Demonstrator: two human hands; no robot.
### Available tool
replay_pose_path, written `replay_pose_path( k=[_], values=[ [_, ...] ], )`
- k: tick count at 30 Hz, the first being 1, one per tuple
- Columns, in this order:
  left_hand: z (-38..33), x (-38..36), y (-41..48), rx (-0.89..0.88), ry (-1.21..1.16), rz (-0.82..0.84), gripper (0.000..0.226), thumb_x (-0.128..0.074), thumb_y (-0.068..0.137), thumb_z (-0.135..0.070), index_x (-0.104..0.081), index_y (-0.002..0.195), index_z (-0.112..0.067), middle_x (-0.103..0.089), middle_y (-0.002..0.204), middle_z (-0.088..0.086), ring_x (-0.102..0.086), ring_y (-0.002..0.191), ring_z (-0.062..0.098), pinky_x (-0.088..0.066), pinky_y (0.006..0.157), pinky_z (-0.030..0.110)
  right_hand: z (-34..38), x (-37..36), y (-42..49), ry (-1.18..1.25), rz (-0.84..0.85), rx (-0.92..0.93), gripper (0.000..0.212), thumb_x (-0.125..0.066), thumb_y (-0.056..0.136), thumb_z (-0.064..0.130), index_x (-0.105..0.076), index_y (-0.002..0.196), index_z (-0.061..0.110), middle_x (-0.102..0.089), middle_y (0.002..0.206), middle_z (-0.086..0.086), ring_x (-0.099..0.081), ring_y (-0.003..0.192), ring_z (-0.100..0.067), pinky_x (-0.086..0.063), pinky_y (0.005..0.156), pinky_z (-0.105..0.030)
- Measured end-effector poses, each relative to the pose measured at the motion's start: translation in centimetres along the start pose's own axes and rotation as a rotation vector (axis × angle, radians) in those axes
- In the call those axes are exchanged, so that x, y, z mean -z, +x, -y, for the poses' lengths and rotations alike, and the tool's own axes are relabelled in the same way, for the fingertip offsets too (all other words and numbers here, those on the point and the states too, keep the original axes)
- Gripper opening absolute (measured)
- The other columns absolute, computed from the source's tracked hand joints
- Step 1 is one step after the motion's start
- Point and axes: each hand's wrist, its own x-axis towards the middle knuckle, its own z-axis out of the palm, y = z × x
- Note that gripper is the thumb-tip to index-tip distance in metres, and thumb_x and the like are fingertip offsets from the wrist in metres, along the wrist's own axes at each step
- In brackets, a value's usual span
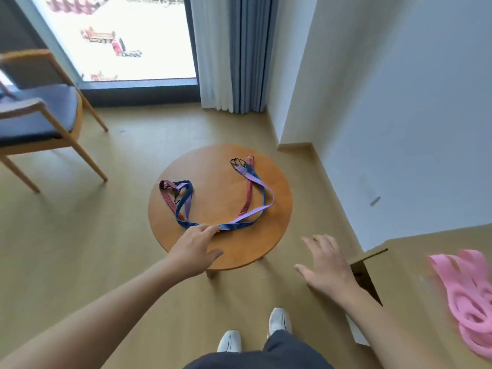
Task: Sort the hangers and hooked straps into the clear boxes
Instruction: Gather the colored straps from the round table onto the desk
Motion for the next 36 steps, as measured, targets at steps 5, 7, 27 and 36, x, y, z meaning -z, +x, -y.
replay_pose_path(
  k=[5, 7, 27, 36],
  values=[
    [3.9, -0.1, 0.7, 0.203, -0.055, -0.003, 0.067, -0.067, 0.097, -0.045, -0.041, 0.156, -0.025, -0.047, 0.157, 0.001, -0.039, 0.145, 0.023, -0.036, 0.117, 0.037, 2.4, -1.1, 7.4, -0.005, 0.103, 0.133, 0.074, -0.064, 0.090, 0.052, -0.038, 0.153, 0.022, -0.039, 0.152, -0.005, -0.024, 0.145, -0.025, -0.025, 0.119, -0.034],
    [4.9, -0.4, 1.5, 0.290, -0.074, -0.011, 0.066, -0.067, 0.097, -0.045, -0.042, 0.155, -0.026, -0.048, 0.155, 0.001, -0.041, 0.144, 0.022, -0.036, 0.117, 0.037, 3.3, -1.7, 10.9, -0.047, 0.156, 0.190, 0.074, -0.063, 0.091, 0.054, -0.037, 0.154, 0.023, -0.039, 0.152, -0.003, -0.025, 0.144, -0.023, -0.028, 0.117, -0.034],
    [3.6, -3.4, 8.6, 0.700, -0.275, 0.011, 0.058, -0.067, 0.099, -0.037, -0.049, 0.150, -0.020, -0.050, 0.150, 0.002, -0.044, 0.139, 0.020, -0.038, 0.115, 0.033, 7.2, -12.0, 30.0, -0.177, 0.612, 0.464, 0.033, -0.060, 0.093, 0.025, -0.054, 0.125, 0.022, -0.045, 0.119, -0.007, -0.062, 0.102, -0.032, -0.049, 0.082, -0.039],
    [4.8, -2.2, 10.6, 0.605, -0.293, 0.035, 0.056, -0.067, 0.099, -0.037, -0.050, 0.149, -0.021, -0.049, 0.152, 0.002, -0.044, 0.139, 0.022, -0.037, 0.116, 0.035, 8.1, -10.3, 29.5, -0.026, 0.446, 0.479, 0.015, -0.055, 0.094, 0.013, -0.062, 0.105, 0.020, -0.059, 0.102, 0.000, -0.061, 0.094, -0.025, -0.044, 0.072, -0.033]
  ],
)
